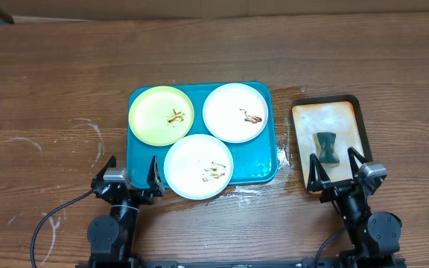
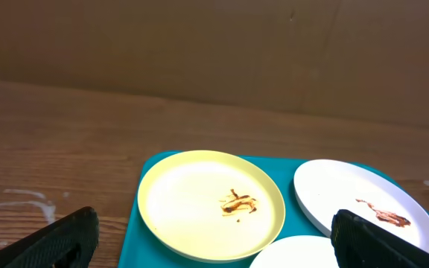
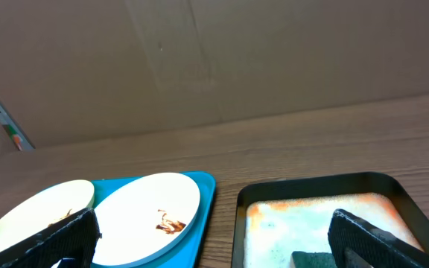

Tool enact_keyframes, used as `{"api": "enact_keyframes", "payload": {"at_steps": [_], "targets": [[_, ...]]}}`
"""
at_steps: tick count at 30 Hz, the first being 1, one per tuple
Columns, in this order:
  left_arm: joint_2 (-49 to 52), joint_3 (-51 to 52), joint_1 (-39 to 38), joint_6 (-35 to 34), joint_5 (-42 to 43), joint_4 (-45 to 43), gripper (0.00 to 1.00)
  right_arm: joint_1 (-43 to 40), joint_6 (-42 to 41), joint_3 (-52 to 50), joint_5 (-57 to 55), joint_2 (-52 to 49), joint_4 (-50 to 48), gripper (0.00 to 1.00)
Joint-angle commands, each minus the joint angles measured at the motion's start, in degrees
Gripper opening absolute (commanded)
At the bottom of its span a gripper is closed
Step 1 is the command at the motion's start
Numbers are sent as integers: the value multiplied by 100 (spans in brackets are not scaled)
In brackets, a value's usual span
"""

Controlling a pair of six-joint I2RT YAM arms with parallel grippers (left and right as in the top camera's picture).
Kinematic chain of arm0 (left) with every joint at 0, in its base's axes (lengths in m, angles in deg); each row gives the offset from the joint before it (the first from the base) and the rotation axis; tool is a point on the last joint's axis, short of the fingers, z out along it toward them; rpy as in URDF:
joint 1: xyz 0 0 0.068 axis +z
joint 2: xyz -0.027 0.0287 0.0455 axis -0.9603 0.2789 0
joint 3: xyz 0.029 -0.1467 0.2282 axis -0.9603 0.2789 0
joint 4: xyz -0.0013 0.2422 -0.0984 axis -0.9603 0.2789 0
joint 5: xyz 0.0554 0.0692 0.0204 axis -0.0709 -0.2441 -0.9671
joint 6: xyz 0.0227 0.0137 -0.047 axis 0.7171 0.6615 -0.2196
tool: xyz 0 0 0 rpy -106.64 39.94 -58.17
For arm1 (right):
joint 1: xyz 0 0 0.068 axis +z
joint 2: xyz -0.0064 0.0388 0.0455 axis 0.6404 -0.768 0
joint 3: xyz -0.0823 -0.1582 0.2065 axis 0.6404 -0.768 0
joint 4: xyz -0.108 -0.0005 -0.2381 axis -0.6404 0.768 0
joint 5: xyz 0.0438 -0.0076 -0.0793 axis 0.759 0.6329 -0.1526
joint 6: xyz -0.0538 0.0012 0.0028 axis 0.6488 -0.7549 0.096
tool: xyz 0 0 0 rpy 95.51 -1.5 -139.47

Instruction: Clean dirty plates on tray and stack at the side

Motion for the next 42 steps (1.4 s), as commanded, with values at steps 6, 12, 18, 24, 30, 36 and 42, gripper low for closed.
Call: {"api": "enact_keyframes", "payload": {"at_steps": [6, 12, 18, 24, 30, 36, 42], "targets": [[-55, 17, -15, 7, -61, 15, 100, 22, 44, -61, 11, 46, -31, 100], [-55, 17, -15, 7, -61, 15, 100, 22, 46, -61, 9, 46, -31, 100], [-55, 17, -15, 7, -61, 13, 100, 22, 46, -61, 9, 46, -31, 100], [-55, 17, -15, 7, -61, 15, 100, 22, 46, -61, 9, 46, -31, 100], [-55, 17, -15, 7, -61, 15, 100, 22, 144, -59, -308, 46, -26, 100], [-55, 17, -15, 7, -61, 13, 100, 22, 455, 225, -293, 46, 11, 100], [-55, 17, -15, 7, -61, 13, 100, 20, 586, 1005, -293, -238, 280, 100]]}}
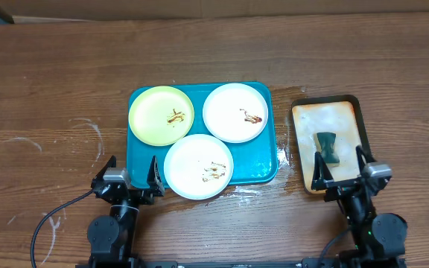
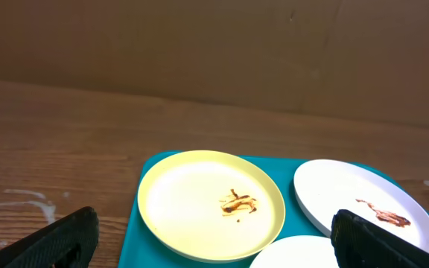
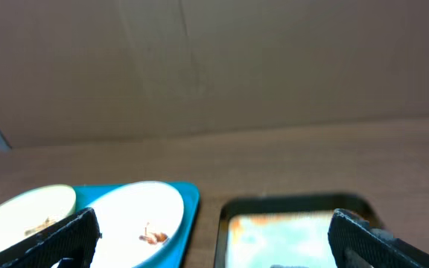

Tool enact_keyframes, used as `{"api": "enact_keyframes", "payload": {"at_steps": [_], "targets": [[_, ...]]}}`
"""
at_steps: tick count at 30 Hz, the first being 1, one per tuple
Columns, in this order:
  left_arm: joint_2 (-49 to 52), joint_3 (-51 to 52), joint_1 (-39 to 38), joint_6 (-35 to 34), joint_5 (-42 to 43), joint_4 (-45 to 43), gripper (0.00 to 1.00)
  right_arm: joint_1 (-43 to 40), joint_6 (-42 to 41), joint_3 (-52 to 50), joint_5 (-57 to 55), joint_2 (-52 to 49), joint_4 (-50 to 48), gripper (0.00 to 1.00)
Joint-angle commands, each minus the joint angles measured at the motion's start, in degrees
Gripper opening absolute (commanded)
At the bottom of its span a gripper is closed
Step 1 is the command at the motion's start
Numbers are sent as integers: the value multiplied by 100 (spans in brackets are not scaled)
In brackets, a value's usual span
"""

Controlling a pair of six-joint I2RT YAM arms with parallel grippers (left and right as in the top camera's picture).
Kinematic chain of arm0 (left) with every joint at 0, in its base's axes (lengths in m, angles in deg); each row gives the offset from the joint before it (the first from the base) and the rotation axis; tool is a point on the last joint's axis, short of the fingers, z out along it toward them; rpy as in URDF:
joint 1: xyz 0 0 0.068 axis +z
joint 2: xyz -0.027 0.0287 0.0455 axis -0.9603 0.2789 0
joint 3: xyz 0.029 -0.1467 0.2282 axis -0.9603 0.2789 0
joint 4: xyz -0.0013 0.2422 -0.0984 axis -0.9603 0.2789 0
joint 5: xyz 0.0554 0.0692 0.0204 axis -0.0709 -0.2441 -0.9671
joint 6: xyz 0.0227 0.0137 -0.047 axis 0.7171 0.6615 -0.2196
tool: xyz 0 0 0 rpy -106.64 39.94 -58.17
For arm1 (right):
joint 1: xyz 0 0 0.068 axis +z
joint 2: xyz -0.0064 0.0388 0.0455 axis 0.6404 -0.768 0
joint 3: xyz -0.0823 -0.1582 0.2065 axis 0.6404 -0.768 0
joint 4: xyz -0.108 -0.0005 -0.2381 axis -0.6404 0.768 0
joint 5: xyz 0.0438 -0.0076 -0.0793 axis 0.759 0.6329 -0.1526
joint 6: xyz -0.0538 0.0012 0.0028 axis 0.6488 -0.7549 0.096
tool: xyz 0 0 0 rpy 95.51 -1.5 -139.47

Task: Clean dirty plates on tray and stack at the side
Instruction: 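Move the right gripper over the sponge in the soapy tray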

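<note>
Three dirty plates lie on a blue tray (image 1: 263, 175): a yellow plate (image 1: 161, 115) at back left, a white plate (image 1: 235, 112) at back right, another white plate (image 1: 198, 166) in front. All carry brown smears. A dark sponge (image 1: 327, 147) rests in a black-rimmed soapy tray (image 1: 301, 149) to the right. My left gripper (image 1: 130, 179) stands open at the blue tray's near left corner. My right gripper (image 1: 340, 173) stands open just in front of the sponge, holding nothing.
Wet patches mark the wood along the blue tray's front edge (image 1: 237, 193). A whitish smear (image 1: 88, 134) lies on the table to the left. A cardboard wall (image 2: 214, 45) rises behind the table. A cable (image 1: 47, 223) runs from the left arm.
My right gripper has shifted a little to the right and its wrist view is now blurred, with the trays lower and further left in frame. The left arm and the plates are unchanged.
</note>
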Motion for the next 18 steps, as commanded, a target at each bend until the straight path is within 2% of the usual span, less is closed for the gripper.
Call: {"api": "enact_keyframes", "payload": {"at_steps": [1, 5, 10, 13, 18], "targets": [[-55, 17, -15, 7, -61, 13, 100, 20, 173, 804, -52, -332, 146, 100], [-55, 17, -15, 7, -61, 13, 100, 22, 190, 1759, 28, -1427, 601, 100], [-55, 17, -15, 7, -61, 15, 100, 22, 192, 3440, 603, -3506, 1499, 100], [-55, 17, -15, 7, -61, 13, 100, 22, 188, 4699, 1064, -4809, 2496, 100], [-55, 17, -15, 7, -61, 15, 100, 22, 164, 7001, 1410, -6865, 4931, 100]]}}
